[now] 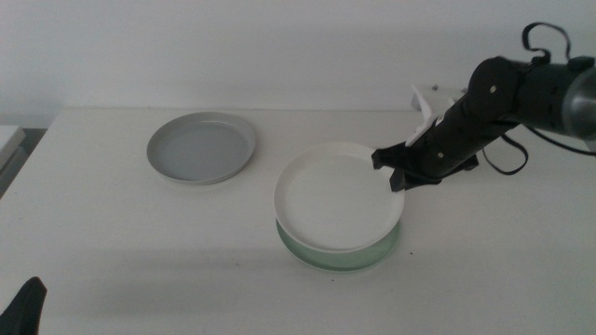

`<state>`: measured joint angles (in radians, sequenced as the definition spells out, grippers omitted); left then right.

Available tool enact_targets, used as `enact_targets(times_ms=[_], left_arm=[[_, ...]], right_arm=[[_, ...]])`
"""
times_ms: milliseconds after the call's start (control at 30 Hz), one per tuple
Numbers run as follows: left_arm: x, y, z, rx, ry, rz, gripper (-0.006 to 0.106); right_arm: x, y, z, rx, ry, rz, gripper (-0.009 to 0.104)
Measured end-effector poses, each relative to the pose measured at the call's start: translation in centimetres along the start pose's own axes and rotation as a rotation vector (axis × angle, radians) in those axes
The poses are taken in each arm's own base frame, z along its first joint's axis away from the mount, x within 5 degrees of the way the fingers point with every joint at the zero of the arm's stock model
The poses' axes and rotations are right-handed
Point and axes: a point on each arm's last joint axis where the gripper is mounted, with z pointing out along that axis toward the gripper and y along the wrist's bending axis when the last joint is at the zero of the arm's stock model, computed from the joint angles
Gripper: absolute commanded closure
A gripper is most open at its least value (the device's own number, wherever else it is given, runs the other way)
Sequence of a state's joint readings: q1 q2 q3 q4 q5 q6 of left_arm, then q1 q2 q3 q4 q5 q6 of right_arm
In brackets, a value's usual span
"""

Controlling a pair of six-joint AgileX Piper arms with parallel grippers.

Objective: Stack the three bowls on top of each other.

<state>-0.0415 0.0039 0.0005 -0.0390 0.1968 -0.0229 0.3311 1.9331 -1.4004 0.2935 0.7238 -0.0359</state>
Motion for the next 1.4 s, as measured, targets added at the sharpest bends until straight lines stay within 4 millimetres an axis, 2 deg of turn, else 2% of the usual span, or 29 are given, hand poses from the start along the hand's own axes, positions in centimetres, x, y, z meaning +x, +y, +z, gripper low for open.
enact_targets(times_ms=[200, 400, 500, 567, 700, 767, 833, 900, 1000, 1100, 1167, 1267, 1400], left_arm=[[0.0, 0.0, 0.0, 0.0, 0.0, 0.0, 0.007], [0.0, 0.0, 0.0, 0.0, 0.0, 0.0, 0.007], [0.0, 0.0, 0.0, 0.0, 0.0, 0.0, 0.007], [0.0, 0.0, 0.0, 0.0, 0.0, 0.0, 0.007], [0.0, 0.0, 0.0, 0.0, 0.0, 0.0, 0.007], [0.0, 0.0, 0.0, 0.0, 0.0, 0.0, 0.007], [0.0, 0.0, 0.0, 0.0, 0.0, 0.0, 0.007], [0.0, 0.0, 0.0, 0.0, 0.0, 0.0, 0.007], [0.0, 0.0, 0.0, 0.0, 0.0, 0.0, 0.007], [0.0, 0.0, 0.0, 0.0, 0.0, 0.0, 0.007], [0.0, 0.0, 0.0, 0.0, 0.0, 0.0, 0.007], [0.0, 0.0, 0.0, 0.0, 0.0, 0.0, 0.007], [0.0, 0.0, 0.0, 0.0, 0.0, 0.0, 0.007]], right_arm=[[0.5, 0.1, 2.2, -0.004, 0.047, 0.01, 0.095], [0.4, 0.1, 2.5, -0.004, 0.035, 0.019, 0.089], [0.4, 0.1, 2.5, -0.004, 0.034, 0.019, 0.081], [0.4, 0.1, 2.5, -0.002, 0.032, 0.018, 0.069], [0.6, 0.1, 2.2, 0.007, 0.052, 0.005, 0.031], [0.3, 0.3, 1.2, 0.013, 0.05, -0.016, 0.014], [0.0, 0.6, -0.5, 0.015, 0.027, -0.052, 0.003], [-0.3, 1.1, -2.9, 0.015, -0.006, -0.094, 0.002], [-0.3, 1.9, -7.9, 0.005, -0.087, -0.161, 0.002], [0.4, 2.8, -14.5, -0.005, -0.233, -0.229, 0.002], [2.1, 3.5, -18.7, -0.037, -0.336, -0.28, 0.002], [6.0, 4.2, -23.0, -0.099, -0.443, -0.348, 0.002], [11.0, 4.2, -25.6, -0.148, -0.53, -0.391, 0.002]])
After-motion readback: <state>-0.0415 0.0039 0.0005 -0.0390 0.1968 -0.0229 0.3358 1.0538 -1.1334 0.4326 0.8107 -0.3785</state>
